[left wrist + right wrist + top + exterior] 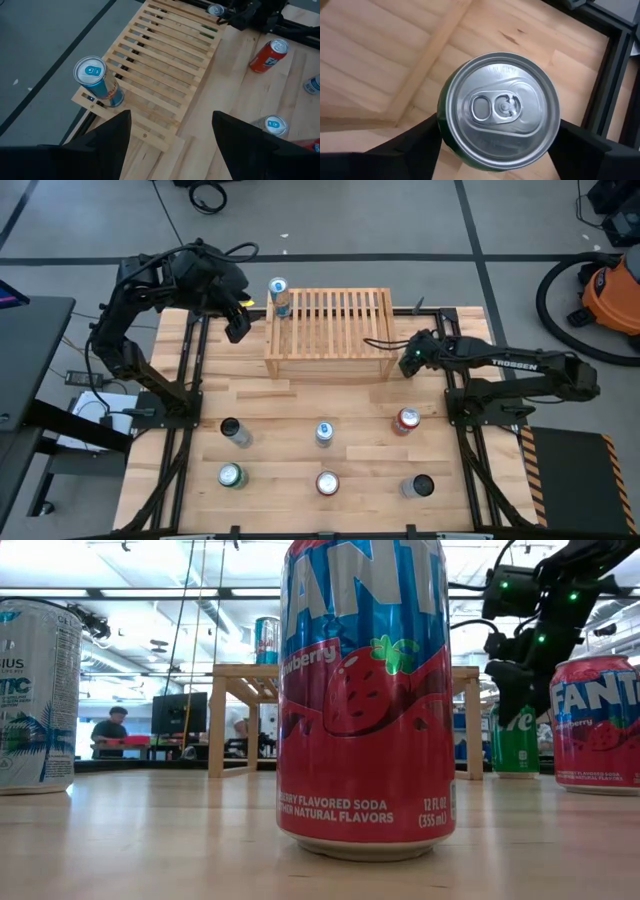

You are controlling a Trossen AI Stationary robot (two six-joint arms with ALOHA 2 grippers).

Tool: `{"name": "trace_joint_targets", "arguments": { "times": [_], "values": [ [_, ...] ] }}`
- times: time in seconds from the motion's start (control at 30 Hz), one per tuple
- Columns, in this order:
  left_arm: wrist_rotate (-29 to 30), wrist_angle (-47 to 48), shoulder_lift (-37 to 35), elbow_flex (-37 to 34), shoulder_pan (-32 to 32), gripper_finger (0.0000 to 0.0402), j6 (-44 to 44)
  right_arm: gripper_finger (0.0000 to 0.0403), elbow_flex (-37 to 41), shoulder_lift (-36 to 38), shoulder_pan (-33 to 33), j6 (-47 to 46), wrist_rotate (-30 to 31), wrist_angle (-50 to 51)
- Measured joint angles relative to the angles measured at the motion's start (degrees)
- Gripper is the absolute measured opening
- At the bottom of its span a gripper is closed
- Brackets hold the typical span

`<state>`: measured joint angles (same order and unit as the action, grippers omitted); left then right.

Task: Place canned beverage on shelf
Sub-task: Put the top green soda can on the shelf

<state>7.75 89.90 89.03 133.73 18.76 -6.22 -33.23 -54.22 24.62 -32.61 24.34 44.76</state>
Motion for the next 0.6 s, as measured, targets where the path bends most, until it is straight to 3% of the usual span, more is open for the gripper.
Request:
{"name": "trace_joint_targets", "arguments": {
  "times": [0.33,0.6],
  "values": [
    [0.00,-0.01,0.01,0.00,0.00,0.0279,-0.02,0.0301,-0.09,1.40,1.46,2.50,-2.19,0.89],
    [0.00,-0.01,0.04,0.00,0.00,0.0279,-0.02,0.0301,-6.82,2.87,1.46,3.18,-4.74,10.23]
  ]
}}
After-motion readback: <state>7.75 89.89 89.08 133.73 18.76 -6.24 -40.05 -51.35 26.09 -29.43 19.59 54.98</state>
